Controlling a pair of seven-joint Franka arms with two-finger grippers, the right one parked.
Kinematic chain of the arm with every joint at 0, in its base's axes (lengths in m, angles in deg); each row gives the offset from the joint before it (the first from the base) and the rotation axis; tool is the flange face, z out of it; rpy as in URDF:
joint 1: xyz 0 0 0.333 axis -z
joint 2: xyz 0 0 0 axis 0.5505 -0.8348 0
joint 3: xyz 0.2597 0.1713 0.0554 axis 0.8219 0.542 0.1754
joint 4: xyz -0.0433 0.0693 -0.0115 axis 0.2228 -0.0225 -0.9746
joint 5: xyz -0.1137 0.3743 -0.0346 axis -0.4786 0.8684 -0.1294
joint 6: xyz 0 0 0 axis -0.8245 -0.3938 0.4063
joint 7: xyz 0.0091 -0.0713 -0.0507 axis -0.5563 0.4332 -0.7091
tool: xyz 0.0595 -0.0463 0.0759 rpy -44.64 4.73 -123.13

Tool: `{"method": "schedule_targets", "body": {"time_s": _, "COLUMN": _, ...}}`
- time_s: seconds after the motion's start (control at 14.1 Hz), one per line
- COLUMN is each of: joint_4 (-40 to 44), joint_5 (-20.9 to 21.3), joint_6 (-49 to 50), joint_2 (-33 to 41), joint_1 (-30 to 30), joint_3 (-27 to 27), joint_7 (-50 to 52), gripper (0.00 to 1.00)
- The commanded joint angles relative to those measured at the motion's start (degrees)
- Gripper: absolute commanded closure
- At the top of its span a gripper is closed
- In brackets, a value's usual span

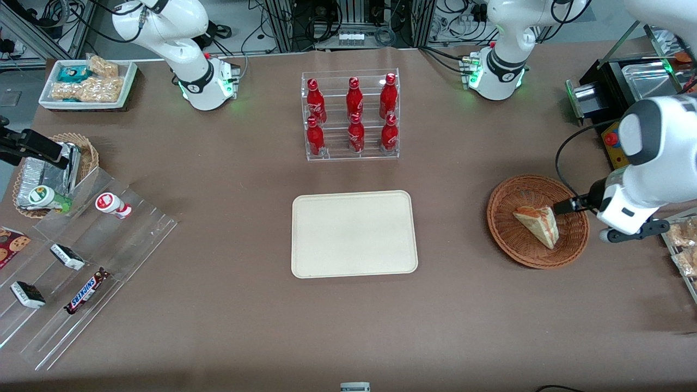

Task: Place sandwich from basket to tray
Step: 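Move the left gripper down over the sandwich in the wicker basket, then close the left gripper on the wrapped sandwich and lift it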

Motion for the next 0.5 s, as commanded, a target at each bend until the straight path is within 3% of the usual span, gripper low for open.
{"method": "schedule_targets", "body": {"time_s": 0.0, "joint_4": -4.6, "joint_5": 1.62, "joint_6": -6.6, "joint_2": -1.17, "joint_1": 0.08, "joint_3": -0.33, "joint_7": 17.28, "gripper": 0.0}}
{"method": "schedule_targets", "body": {"time_s": 0.43, "joint_4": -20.32, "joint_5": 1.53, "joint_6": -27.59, "joint_2": -1.18, "joint_1": -0.44, "joint_3": -0.33, "joint_7": 31.3, "gripper": 0.0}}
